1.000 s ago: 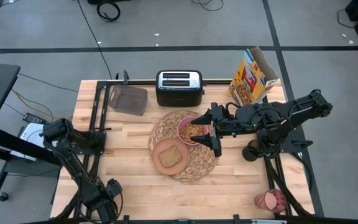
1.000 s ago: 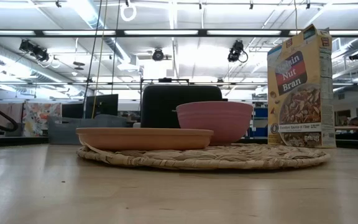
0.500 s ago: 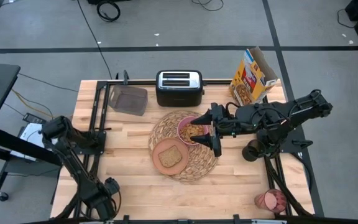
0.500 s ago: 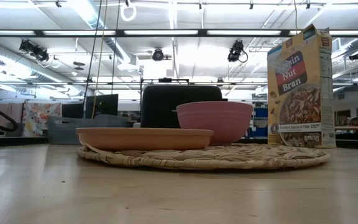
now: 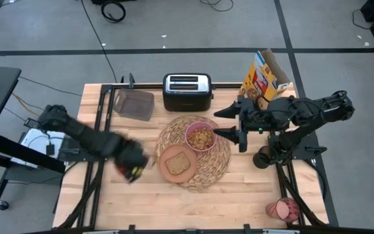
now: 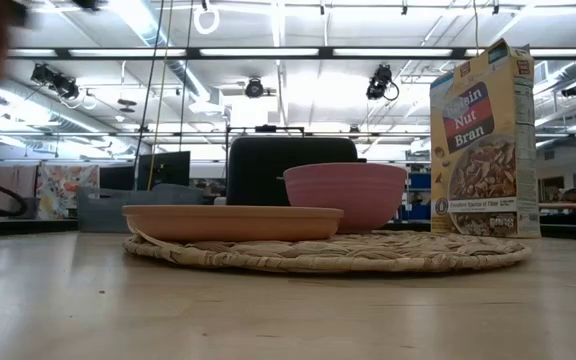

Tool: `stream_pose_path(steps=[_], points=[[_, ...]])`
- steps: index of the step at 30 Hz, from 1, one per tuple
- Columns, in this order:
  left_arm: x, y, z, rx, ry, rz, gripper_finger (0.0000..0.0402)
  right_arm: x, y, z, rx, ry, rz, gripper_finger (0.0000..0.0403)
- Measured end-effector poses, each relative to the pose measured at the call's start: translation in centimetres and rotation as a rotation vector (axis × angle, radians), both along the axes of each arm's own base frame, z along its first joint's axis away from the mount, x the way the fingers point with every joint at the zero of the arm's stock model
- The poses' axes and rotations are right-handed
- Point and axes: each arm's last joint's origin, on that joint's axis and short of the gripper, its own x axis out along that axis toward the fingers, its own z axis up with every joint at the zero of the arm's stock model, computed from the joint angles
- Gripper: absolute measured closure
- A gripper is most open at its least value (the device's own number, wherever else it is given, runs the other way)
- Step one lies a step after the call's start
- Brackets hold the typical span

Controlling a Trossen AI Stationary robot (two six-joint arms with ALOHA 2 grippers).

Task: Arrange a breakfast setting
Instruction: Put the red apple to the top right of the pink bowl on the brown placemat

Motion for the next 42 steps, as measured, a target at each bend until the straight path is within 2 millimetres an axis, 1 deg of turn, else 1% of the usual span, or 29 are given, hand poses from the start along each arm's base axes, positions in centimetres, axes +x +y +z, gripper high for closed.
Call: stream_pose_path(steps=[2,4,7,9,11,14,16,19,23,26,29,33,38,42], points=[[2.1,3.4,0.6,-0.005,-0.043,0.001,0.0062,-0.5,-0.2,-0.2,-0.01,0.032,0.0,0.0092],[3.9,6.8,0.8,0.019,-0.069,0.015,0.0062,-0.9,-0.3,-0.4,-0.013,0.063,-0.001,0.0092],[6.2,12.0,0.3,0.057,-0.062,0.068,0.0061,-1.3,-0.5,-0.6,-0.017,0.103,-0.003,0.0092],[7.6,15.0,-0.6,0.071,-0.053,0.108,0.0061,-1.6,-0.5,-0.7,-0.022,0.117,-0.002,0.0092],[9.1,17.4,-1.9,0.074,-0.043,0.156,0.0061,-1.8,-0.7,-0.8,-0.027,0.132,-0.005,0.0092],[11.2,19.6,-3.9,0.072,-0.039,0.2,0.0061,-2.2,-1.2,-0.7,-0.033,0.146,-0.003,0.0092],[12.6,20.4,-5.3,0.069,-0.036,0.223,0.0061,-2.4,-1.6,-0.7,-0.042,0.151,-0.005,0.0092],[14.2,21.0,-6.9,0.068,-0.037,0.271,0.0061,-2.8,-2.2,-0.6,-0.047,0.161,-0.02,0.0092],[15.6,21.2,-9.0,0.052,-0.056,0.325,0.0061,-3.0,-2.8,-0.5,-0.054,0.161,-0.007,0.0092],[16.2,21.1,-10.0,0.049,-0.055,0.345,0.0061,-2.9,-3.3,-0.5,-0.066,0.167,0.007,0.0092],[16.7,20.9,-10.5,0.051,-0.067,0.357,0.0061,-2.8,-3.9,-0.5,-0.058,0.169,0.017,0.0092],[17.5,20.1,-10.5,0.052,-0.118,0.37,0.006,-2.6,-4.7,-0.5,-0.044,0.171,0.022,0.0092],[17.7,19.3,-10.5,0.05,-0.119,0.366,0.006,-2.6,-5.3,-0.5,-0.034,0.173,0.018,0.0092],[17.7,19.3,-10.5,0.05,-0.119,0.364,0.0057,-2.6,-5.4,-0.5,-0.034,0.173,0.014,0.0089]])
